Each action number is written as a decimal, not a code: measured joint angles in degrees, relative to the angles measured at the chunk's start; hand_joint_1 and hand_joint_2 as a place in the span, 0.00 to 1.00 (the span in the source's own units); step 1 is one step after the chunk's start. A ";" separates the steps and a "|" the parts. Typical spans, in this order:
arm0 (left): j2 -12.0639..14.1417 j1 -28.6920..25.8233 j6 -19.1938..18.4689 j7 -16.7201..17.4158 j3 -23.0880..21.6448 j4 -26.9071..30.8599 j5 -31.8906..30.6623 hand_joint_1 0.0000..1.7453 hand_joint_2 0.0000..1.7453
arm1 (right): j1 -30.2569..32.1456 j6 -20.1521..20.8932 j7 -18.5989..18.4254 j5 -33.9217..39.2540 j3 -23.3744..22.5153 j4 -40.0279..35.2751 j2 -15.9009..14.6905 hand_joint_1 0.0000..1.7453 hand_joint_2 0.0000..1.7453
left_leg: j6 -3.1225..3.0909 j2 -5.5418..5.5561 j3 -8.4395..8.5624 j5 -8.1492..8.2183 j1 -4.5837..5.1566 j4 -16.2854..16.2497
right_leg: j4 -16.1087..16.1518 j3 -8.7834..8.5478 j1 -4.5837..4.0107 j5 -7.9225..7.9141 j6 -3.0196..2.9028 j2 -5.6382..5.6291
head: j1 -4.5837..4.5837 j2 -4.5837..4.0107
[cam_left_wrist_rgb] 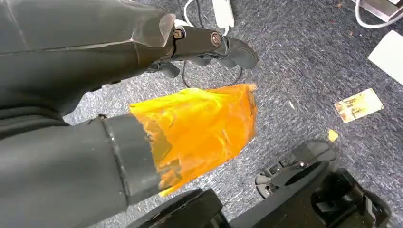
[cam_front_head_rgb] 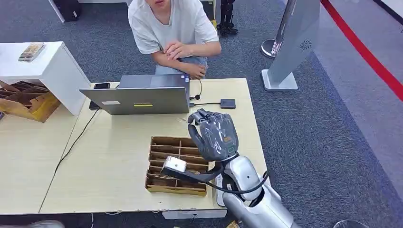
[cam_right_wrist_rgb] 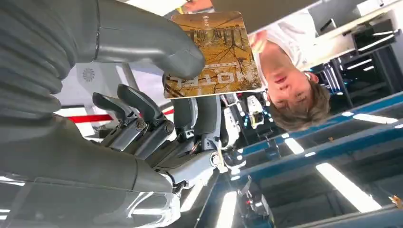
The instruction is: Pass the card to the sensor for recognition and then transmit it.
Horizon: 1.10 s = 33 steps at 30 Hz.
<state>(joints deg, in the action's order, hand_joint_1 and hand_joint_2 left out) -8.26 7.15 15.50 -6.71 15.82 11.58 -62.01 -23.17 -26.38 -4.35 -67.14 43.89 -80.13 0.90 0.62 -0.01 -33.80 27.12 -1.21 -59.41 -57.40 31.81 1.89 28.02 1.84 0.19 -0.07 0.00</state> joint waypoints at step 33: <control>-0.31 1.41 -2.67 1.71 -3.85 0.50 -2.80 0.00 0.00 | -16.80 1.84 -3.41 -0.98 -2.54 20.32 8.06 0.00 1.00 | 0.06 0.00 0.01 -0.05 0.00 0.00 | -0.04 0.00 0.00 -0.04 -0.05 0.02 | -0.02 0.00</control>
<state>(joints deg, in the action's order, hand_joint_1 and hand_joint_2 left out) -8.57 8.56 12.83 -5.01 11.98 12.09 -64.81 -39.98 -24.55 -7.76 -68.13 41.35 -59.80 8.96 0.67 0.00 -33.79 27.07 -1.22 -59.42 -57.44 31.81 1.89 27.98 1.79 0.20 -0.09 0.00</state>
